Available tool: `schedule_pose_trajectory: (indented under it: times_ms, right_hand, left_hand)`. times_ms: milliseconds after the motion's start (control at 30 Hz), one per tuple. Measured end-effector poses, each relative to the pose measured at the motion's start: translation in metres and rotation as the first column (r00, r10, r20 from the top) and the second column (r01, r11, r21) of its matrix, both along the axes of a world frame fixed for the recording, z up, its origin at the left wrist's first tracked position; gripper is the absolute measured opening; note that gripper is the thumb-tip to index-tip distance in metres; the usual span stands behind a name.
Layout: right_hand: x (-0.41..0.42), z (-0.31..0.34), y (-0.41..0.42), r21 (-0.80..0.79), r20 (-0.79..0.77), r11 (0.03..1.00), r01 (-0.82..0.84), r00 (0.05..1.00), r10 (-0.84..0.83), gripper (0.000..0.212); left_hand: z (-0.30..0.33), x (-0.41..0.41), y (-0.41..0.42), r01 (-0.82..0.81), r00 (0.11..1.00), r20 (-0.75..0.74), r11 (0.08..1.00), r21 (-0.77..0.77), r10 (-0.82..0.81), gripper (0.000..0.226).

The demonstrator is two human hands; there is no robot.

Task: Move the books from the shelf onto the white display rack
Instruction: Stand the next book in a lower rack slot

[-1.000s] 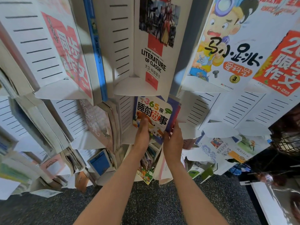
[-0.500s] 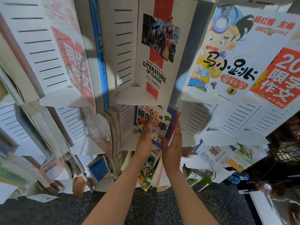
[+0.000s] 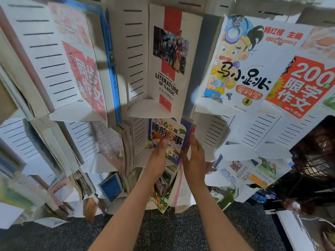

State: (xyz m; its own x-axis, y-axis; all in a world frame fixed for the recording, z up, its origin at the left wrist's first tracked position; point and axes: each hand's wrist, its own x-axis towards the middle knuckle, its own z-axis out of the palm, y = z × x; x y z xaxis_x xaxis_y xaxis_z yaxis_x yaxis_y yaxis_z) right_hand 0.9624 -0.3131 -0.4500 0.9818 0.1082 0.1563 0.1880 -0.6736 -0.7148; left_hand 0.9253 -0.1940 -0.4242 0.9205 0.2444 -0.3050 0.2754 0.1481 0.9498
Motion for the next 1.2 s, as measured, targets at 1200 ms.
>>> schedule_pose_trajectory:
  times_ms: [1200]
  right_hand:
    - [-0.374, 0.306, 0.158, 0.085, 0.273, 0.856, -0.509, 0.838, 0.472, 0.072]
  left_hand:
    - [0.285, -0.455, 0.164, -0.288, 0.938, 0.138, 0.491, 0.822, 0.319, 0.067]
